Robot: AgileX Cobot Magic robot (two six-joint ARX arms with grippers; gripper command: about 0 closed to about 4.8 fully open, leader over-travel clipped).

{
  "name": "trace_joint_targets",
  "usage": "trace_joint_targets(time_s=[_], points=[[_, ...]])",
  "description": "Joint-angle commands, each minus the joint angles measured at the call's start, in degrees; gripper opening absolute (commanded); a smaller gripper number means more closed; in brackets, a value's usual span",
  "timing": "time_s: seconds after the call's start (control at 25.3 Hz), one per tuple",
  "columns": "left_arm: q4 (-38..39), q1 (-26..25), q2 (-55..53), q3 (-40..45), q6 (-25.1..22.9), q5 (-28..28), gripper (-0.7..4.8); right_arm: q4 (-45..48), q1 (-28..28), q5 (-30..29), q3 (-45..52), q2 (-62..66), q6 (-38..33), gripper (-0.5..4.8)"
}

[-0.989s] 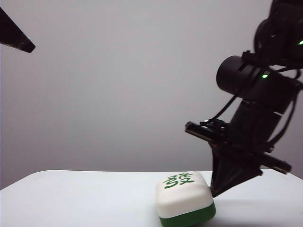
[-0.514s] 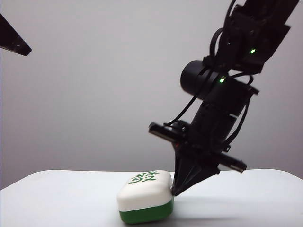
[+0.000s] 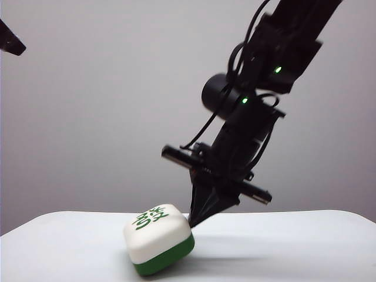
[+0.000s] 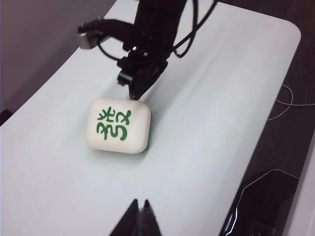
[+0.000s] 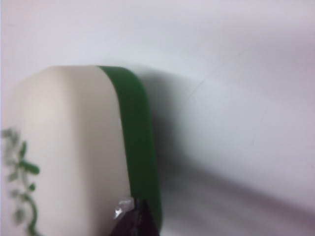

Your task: Move the foam mahjong from the right side of the table to the left side of the table.

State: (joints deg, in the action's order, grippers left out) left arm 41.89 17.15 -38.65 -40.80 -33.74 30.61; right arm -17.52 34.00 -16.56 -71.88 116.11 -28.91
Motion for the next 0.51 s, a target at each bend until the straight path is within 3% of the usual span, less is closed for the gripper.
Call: trace_joint_targets(time_s=[0.04, 0.51], points=[[1.2, 0.0, 0.4, -0.4, 0.1, 0.1, -0.05, -2.2, 1.8, -0.3, -2.3, 2.2, 0.0, -0.05], [3.3, 0.0, 3.4, -0.4, 0.1, 0.0, -0.05, -2.6, 5.8, -0.2, -10.1, 7.5, -0.3, -0.05]])
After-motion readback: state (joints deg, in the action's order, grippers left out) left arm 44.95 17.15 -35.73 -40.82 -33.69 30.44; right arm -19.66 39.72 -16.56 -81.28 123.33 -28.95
